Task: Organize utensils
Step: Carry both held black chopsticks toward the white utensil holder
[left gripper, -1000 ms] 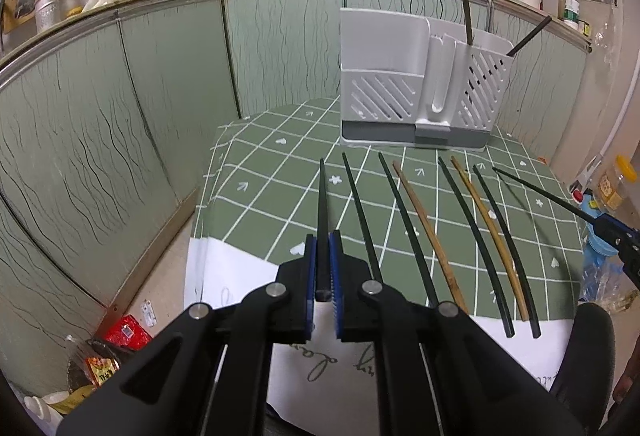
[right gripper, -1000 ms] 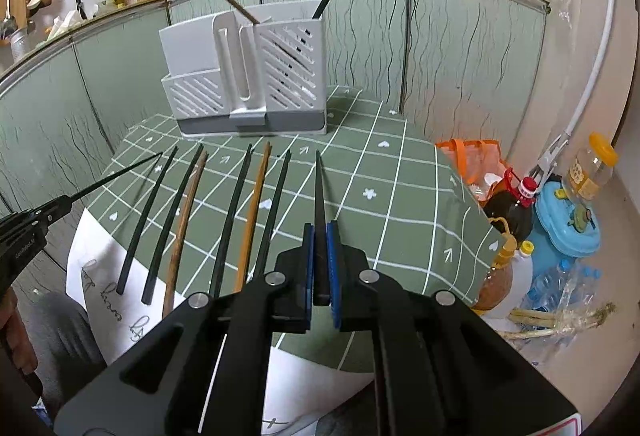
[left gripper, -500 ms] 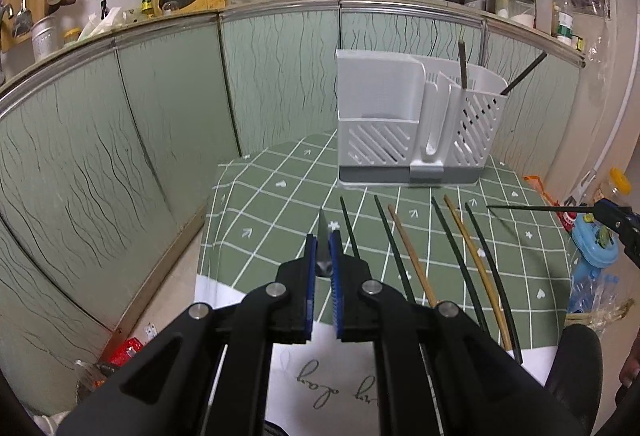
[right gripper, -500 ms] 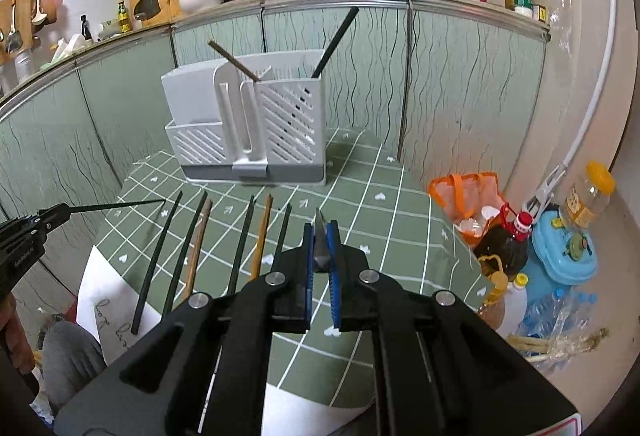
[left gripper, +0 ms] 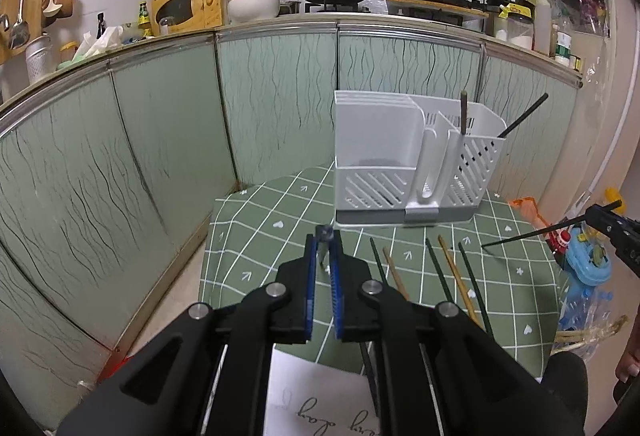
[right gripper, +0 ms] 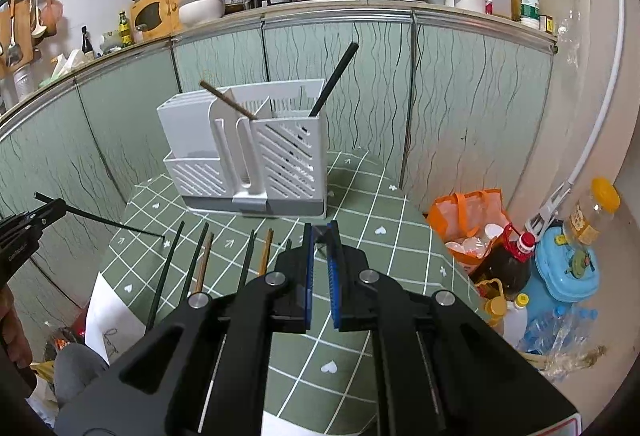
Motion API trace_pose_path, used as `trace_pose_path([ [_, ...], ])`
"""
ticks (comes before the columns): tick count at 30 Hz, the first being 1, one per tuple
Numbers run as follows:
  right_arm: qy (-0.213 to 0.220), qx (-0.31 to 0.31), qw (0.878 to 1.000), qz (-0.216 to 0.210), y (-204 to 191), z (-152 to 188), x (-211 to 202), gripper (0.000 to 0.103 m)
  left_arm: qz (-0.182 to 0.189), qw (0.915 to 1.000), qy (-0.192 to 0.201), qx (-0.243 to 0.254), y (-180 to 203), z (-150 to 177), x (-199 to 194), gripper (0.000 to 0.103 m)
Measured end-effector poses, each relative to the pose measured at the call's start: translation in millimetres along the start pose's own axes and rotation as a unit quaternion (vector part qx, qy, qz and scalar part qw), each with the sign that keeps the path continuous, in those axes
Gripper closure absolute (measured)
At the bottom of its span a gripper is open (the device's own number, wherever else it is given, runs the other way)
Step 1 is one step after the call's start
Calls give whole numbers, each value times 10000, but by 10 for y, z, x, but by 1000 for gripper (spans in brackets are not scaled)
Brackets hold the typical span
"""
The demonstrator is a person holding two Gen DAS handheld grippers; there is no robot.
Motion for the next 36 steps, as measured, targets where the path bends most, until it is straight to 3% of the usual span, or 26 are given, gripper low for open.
trace_pose_path([
  [20,218,-119,9996,-122,10,-535,-61,97,136,9997,152,93,28,-429,4,95],
  [36,236,-226,9992,-230,-52,-827,-181,97,513,9983,240,136,269,-775,-51,95],
])
Point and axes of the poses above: each gripper's, at about its wrist camera, not at the fingertips, and x roughly the way its jaws point, y to its right, z to its underside, the point moved 10 cm from there along x, roughly the way its jaws point, and after that the axes turned 15 degrees about y, right-handed, at the moved point
